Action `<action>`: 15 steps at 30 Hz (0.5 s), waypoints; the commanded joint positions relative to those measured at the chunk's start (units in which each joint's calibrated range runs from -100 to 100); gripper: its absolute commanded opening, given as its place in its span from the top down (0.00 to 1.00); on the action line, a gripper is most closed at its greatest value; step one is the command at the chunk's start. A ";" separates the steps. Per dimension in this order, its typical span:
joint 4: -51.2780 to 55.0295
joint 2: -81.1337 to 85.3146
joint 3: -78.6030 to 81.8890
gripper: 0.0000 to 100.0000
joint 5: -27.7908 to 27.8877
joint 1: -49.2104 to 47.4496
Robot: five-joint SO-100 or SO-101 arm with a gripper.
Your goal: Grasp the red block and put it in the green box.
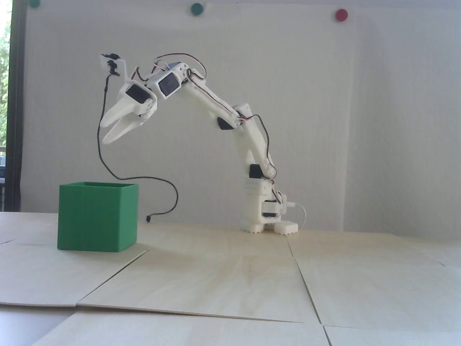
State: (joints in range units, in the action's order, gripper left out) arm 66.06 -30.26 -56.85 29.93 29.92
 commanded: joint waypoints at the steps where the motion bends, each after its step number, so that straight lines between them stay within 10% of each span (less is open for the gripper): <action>1: -1.39 1.80 -4.73 0.98 -0.36 0.44; 15: 33.18 7.80 -10.85 0.98 -4.21 -8.89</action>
State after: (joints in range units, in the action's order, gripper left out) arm 91.68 -30.26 -62.40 29.77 24.65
